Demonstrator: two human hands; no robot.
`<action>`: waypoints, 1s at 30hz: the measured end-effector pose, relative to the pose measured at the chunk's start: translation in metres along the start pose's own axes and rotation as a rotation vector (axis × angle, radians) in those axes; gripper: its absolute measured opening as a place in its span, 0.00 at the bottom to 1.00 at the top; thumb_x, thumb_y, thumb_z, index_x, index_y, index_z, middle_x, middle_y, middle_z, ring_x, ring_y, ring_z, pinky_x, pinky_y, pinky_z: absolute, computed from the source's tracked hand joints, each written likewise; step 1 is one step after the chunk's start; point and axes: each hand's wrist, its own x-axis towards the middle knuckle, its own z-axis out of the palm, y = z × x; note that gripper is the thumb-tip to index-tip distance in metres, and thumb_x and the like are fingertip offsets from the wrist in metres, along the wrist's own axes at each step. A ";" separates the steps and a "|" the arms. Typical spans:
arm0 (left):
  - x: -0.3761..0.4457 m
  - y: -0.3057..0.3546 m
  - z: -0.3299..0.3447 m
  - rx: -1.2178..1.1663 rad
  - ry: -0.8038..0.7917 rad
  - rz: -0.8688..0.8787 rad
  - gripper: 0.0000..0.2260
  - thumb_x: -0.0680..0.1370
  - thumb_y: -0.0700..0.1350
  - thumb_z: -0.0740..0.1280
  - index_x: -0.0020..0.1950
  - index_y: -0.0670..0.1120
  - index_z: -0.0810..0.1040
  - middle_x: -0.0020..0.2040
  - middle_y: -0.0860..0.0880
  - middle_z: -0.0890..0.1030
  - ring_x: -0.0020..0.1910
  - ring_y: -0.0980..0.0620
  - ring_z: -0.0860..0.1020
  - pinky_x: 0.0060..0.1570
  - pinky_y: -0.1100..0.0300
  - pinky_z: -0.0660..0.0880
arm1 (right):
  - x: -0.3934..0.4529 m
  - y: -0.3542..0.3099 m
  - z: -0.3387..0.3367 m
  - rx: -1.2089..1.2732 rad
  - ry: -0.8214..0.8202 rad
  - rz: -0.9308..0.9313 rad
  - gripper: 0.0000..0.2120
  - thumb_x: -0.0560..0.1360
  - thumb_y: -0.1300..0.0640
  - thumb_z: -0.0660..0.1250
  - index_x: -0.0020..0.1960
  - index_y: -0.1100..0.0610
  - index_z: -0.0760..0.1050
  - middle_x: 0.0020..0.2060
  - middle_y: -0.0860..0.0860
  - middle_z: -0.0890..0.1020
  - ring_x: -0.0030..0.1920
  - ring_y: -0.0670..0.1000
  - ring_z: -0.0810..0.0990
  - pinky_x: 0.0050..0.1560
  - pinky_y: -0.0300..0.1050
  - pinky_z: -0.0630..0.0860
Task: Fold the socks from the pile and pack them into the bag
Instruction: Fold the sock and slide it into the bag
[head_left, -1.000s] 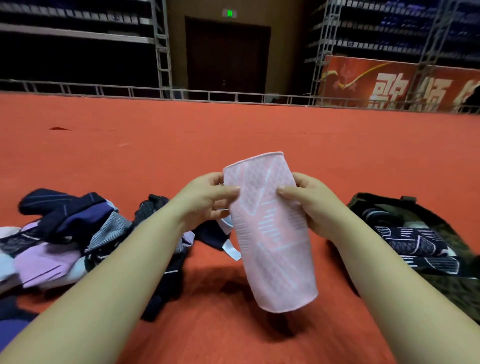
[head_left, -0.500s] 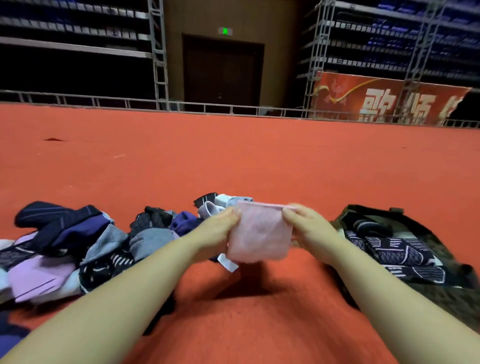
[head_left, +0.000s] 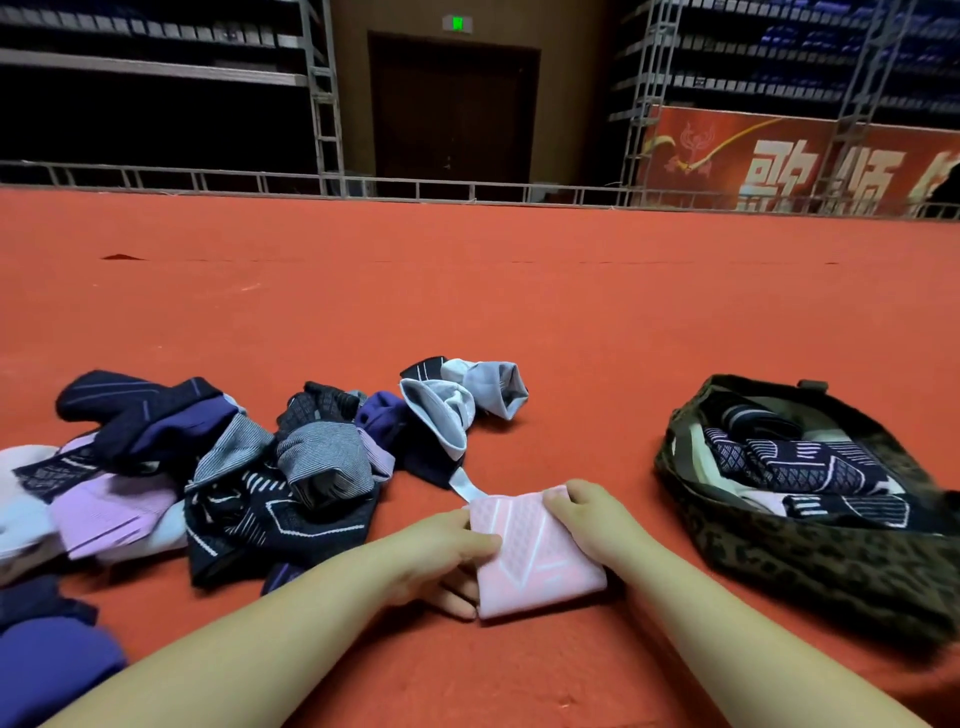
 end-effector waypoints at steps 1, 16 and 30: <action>0.002 -0.002 -0.001 0.015 0.032 0.016 0.08 0.80 0.46 0.60 0.58 0.52 0.73 0.43 0.51 0.80 0.33 0.55 0.79 0.32 0.61 0.77 | 0.002 -0.001 0.002 -0.027 0.039 -0.022 0.15 0.79 0.51 0.60 0.36 0.56 0.67 0.33 0.49 0.72 0.36 0.49 0.69 0.36 0.46 0.62; 0.009 -0.027 -0.010 0.957 0.115 0.327 0.17 0.83 0.55 0.49 0.72 0.63 0.62 0.77 0.60 0.53 0.76 0.57 0.42 0.73 0.52 0.38 | -0.023 0.023 -0.018 -0.067 -0.106 -0.448 0.08 0.65 0.41 0.68 0.39 0.41 0.72 0.53 0.38 0.72 0.58 0.40 0.71 0.60 0.33 0.65; 0.004 -0.041 -0.006 0.996 0.295 0.493 0.44 0.60 0.81 0.45 0.68 0.60 0.69 0.70 0.61 0.64 0.73 0.60 0.49 0.71 0.45 0.32 | -0.048 0.031 -0.012 -0.203 0.055 -0.641 0.11 0.73 0.50 0.58 0.46 0.54 0.75 0.45 0.45 0.80 0.48 0.46 0.76 0.56 0.34 0.65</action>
